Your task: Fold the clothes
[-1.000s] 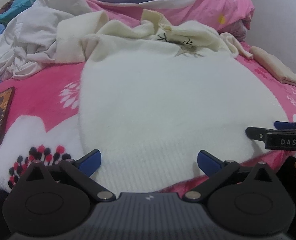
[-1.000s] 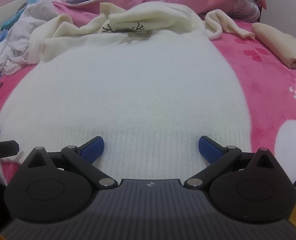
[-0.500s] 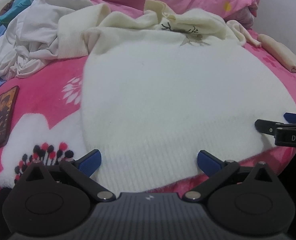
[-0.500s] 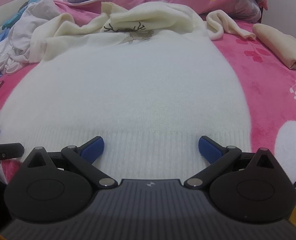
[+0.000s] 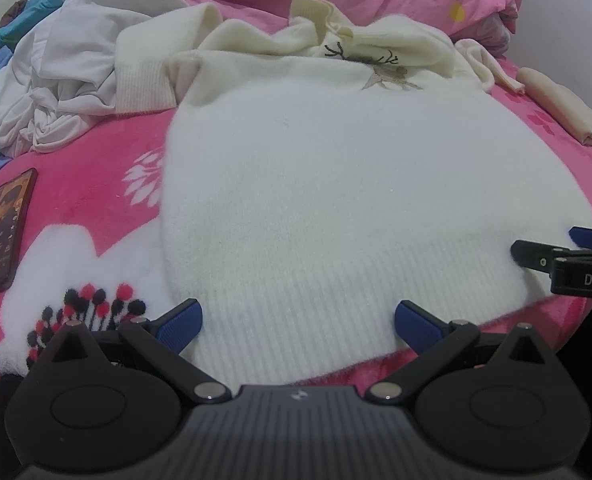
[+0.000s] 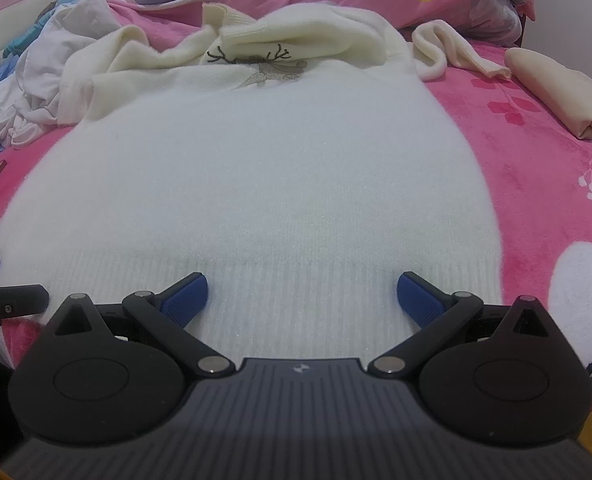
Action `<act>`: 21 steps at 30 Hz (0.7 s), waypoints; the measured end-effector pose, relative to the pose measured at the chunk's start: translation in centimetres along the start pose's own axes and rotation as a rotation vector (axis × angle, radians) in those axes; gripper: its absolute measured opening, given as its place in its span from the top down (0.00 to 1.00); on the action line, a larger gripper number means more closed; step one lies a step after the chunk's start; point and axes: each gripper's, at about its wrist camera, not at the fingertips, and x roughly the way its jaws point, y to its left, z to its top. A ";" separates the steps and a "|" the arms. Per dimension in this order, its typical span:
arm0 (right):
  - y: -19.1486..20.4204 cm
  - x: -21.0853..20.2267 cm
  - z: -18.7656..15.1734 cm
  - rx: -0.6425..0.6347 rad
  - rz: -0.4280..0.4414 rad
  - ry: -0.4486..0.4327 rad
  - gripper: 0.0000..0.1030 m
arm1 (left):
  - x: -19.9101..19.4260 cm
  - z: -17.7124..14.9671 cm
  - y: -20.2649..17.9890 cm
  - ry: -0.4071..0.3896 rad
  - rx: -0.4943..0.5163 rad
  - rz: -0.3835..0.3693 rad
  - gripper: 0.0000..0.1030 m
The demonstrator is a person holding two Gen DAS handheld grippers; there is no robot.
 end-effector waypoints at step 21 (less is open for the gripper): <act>0.1 0.1 -0.1 -0.001 -0.002 0.002 0.01 | 0.1 0.1 0.0 0.003 -0.005 -0.003 0.00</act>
